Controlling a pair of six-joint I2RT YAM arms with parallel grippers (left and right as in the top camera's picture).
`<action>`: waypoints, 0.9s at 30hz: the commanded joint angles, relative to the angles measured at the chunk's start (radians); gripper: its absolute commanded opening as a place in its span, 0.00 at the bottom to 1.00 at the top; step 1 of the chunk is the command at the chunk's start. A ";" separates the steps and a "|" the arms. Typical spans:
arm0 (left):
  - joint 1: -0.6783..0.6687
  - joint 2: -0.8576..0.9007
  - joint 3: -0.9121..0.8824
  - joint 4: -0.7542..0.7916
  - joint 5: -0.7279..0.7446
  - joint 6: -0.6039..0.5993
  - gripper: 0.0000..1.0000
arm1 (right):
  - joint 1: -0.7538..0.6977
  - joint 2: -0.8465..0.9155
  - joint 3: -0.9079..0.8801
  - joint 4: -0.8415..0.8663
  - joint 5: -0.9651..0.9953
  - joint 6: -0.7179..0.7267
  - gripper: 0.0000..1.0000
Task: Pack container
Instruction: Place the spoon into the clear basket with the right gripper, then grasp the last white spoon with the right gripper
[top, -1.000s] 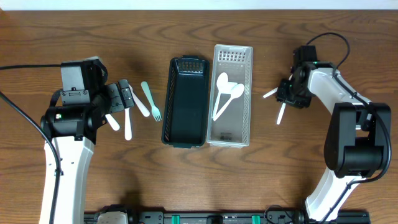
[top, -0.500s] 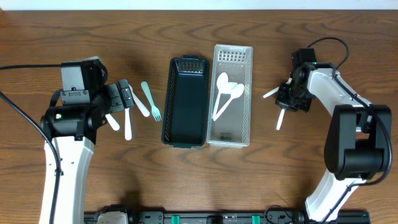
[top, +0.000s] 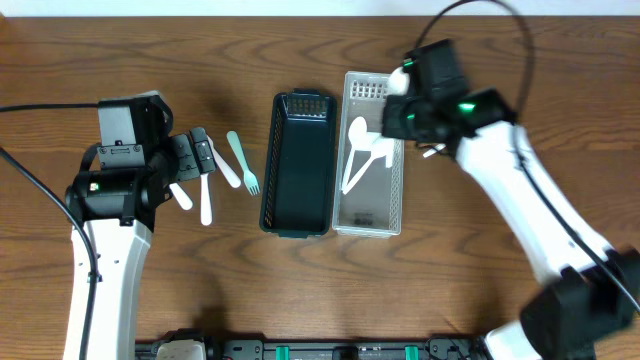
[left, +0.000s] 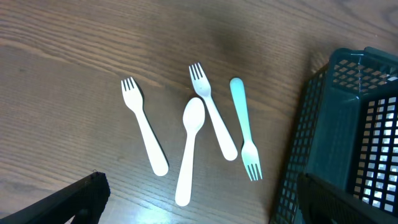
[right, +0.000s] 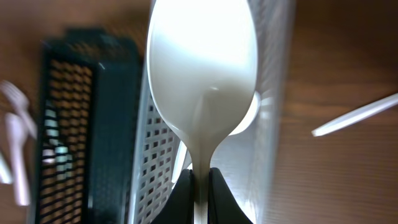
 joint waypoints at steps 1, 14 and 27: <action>0.005 0.000 0.024 -0.002 -0.012 0.009 0.98 | 0.046 0.137 -0.020 0.019 0.000 0.039 0.02; 0.005 0.000 0.024 -0.002 -0.012 0.009 0.98 | -0.098 0.041 0.038 0.089 0.108 -0.044 0.42; 0.005 0.000 0.024 -0.002 -0.012 0.009 0.98 | -0.399 0.217 0.007 -0.010 0.114 0.268 0.25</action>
